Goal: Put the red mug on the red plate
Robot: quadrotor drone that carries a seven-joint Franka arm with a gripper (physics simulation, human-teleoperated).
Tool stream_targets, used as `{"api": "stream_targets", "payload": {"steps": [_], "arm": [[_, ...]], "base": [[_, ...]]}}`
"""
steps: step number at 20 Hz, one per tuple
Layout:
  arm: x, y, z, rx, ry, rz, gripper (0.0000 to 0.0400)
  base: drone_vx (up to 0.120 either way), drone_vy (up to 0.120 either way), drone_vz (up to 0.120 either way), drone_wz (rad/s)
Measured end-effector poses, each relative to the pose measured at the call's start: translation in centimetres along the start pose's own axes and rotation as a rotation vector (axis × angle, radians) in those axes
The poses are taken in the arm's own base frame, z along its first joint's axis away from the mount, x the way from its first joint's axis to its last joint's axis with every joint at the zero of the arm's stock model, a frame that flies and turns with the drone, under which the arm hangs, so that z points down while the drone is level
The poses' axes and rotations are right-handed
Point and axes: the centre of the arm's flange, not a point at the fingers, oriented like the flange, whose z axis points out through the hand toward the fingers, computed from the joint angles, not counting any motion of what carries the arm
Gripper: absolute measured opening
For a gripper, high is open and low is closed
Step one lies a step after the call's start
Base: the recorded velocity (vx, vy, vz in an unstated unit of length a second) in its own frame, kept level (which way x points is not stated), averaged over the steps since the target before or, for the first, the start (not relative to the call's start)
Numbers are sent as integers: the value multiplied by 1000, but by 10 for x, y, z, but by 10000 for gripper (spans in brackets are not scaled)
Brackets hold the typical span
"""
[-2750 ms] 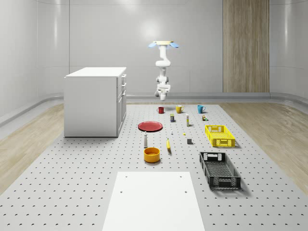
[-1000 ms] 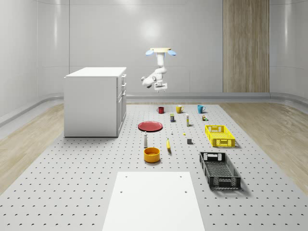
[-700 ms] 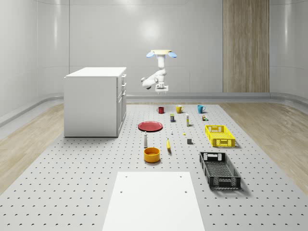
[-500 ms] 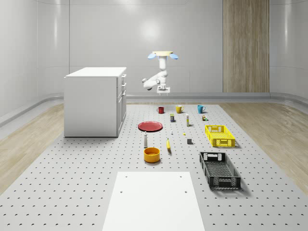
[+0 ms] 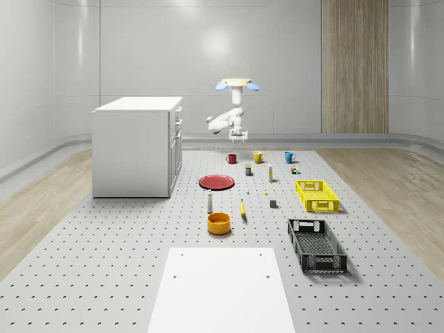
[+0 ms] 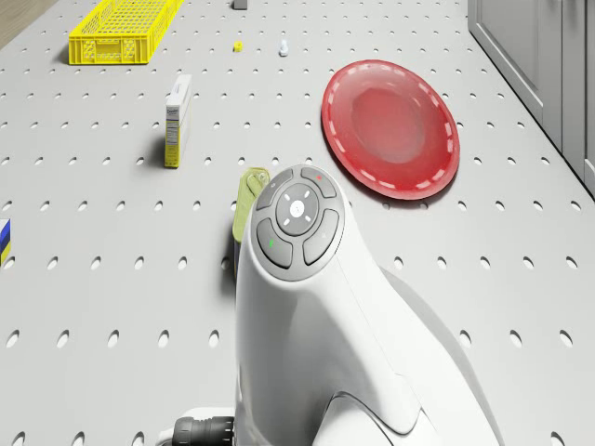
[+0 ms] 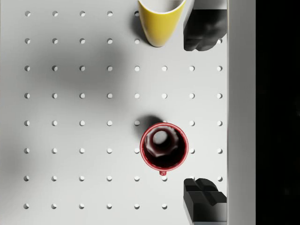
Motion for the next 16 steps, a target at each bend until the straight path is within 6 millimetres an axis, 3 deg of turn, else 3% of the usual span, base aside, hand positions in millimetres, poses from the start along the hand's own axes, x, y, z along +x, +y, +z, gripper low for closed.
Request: {"api": "stream_targets", "payload": {"steps": [13,16], "arm": [[0,0,0,-2,2,0,400],[0,0,0,-2,2,0,400]], "base": [[0,0,-120,0],[0,-53,-120,0]]}}
